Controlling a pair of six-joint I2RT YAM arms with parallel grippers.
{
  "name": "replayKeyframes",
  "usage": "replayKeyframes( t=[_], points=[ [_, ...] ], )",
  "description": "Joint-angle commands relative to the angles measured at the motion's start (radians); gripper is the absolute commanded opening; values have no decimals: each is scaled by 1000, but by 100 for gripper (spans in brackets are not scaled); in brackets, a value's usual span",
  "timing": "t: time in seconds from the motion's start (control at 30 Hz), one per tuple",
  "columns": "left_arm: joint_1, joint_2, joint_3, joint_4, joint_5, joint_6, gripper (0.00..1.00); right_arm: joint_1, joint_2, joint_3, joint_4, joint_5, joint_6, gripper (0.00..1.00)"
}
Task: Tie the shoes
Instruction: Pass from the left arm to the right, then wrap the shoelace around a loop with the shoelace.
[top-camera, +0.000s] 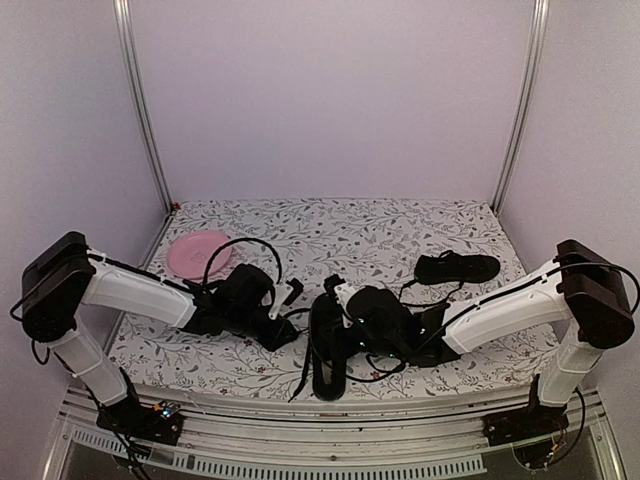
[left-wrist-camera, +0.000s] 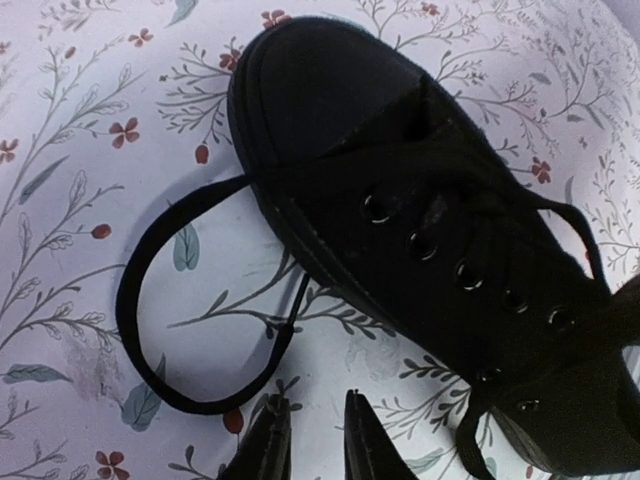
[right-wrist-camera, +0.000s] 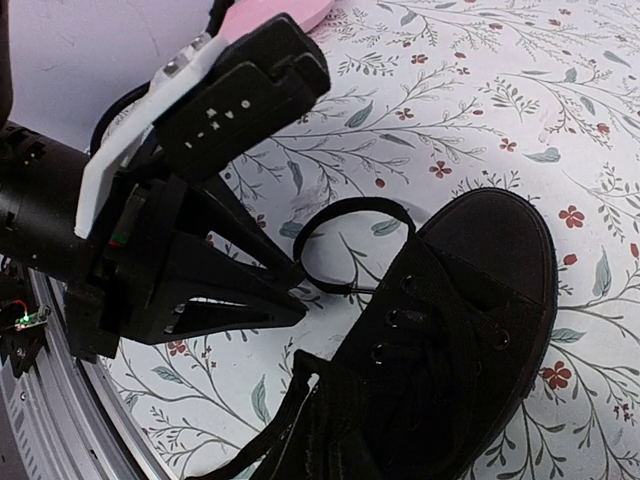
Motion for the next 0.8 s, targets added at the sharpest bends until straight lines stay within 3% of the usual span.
replayKeyframes(
  t=[0.0, 0.77],
  points=[
    [6, 49, 51, 20, -16, 97, 19, -6, -19, -17, 35, 0, 15, 2],
    [-28, 180, 74, 6, -167, 197, 26, -6, -6, -19, 56, -33, 23, 2]
  ],
)
